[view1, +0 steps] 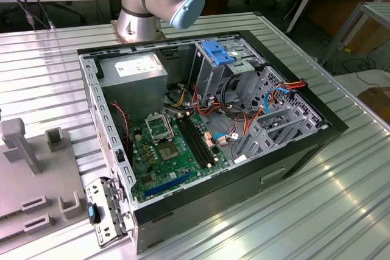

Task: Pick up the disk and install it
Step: 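Pick up the disk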

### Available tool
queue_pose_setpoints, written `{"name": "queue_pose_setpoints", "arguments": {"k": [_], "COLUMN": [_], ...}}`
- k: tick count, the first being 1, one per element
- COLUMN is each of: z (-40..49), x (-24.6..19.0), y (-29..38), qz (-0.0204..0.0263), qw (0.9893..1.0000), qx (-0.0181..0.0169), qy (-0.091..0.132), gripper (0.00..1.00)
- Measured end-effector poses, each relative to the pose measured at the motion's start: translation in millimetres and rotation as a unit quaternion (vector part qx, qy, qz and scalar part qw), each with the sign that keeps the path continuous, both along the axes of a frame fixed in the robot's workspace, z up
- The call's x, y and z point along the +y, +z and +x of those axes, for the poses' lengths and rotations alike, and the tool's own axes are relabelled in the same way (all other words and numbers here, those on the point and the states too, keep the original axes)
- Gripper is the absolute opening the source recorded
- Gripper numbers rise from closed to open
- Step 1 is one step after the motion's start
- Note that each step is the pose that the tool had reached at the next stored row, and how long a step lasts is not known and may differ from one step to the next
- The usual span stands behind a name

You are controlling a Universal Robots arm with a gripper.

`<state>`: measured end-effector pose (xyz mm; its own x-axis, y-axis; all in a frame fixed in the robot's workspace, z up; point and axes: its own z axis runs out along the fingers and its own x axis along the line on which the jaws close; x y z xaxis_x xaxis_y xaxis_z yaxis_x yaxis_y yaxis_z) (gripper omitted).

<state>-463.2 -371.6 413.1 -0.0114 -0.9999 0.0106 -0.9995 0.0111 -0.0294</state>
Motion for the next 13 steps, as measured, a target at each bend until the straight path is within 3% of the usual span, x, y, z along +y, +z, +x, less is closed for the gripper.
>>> {"name": "queue_pose_setpoints", "arguments": {"k": [1, 3, 5, 9, 13], "z": [0.0, 0.0, 0.0, 0.0, 0.0], "x": [0.0, 0.0, 0.0, 0.0, 0.0], "y": [5.0, 28.3, 38.4, 68.9, 89.5], "qz": [0.0002, 0.0005, 0.0005, 0.0005, 0.0006], "qw": [1.0, 1.0, 1.0, 1.0, 1.0], "qx": [0.0001, 0.0, 0.0001, 0.0001, 0.0001], "qy": [0.0, 0.0, 0.0, 0.0, 0.0], "gripper": [0.37, 0.37, 0.37, 0.37, 0.37]}}
